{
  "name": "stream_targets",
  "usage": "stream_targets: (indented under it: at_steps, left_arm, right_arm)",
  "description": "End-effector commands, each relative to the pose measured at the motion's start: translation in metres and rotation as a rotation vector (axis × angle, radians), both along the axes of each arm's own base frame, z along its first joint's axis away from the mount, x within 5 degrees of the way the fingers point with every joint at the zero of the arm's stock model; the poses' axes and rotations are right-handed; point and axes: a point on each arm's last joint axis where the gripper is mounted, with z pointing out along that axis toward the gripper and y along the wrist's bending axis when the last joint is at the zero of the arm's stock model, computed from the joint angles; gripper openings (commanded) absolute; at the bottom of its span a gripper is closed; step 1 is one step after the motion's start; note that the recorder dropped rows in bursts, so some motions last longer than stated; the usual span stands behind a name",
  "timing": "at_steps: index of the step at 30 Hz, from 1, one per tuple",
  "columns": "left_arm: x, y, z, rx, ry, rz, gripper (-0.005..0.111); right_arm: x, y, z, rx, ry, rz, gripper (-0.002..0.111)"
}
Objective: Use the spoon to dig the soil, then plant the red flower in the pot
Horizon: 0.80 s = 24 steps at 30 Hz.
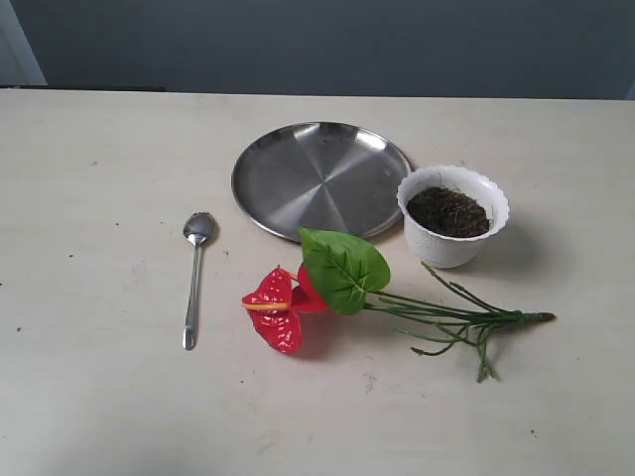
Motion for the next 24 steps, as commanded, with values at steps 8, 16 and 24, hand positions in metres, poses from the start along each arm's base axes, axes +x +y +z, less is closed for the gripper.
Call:
stream_targets:
  at_steps: [8,16,24]
  left_arm:
    - [0.0,0.0,0.001,0.001,-0.017,-0.003,0.0]
    - [0.0,0.0,0.001,0.001,-0.017,-0.003,0.0]
    - [0.0,0.0,0.001,0.001,-0.017,-0.003,0.0]
  right_arm:
    - [-0.01,0.002,0.022,0.561,0.021,0.234,0.017]
    - [-0.01,-0.002,0.026,0.851,0.126,0.3,0.017]
    - [-0.008,-0.016,0.033,1.188,0.143,0.324,0.017]
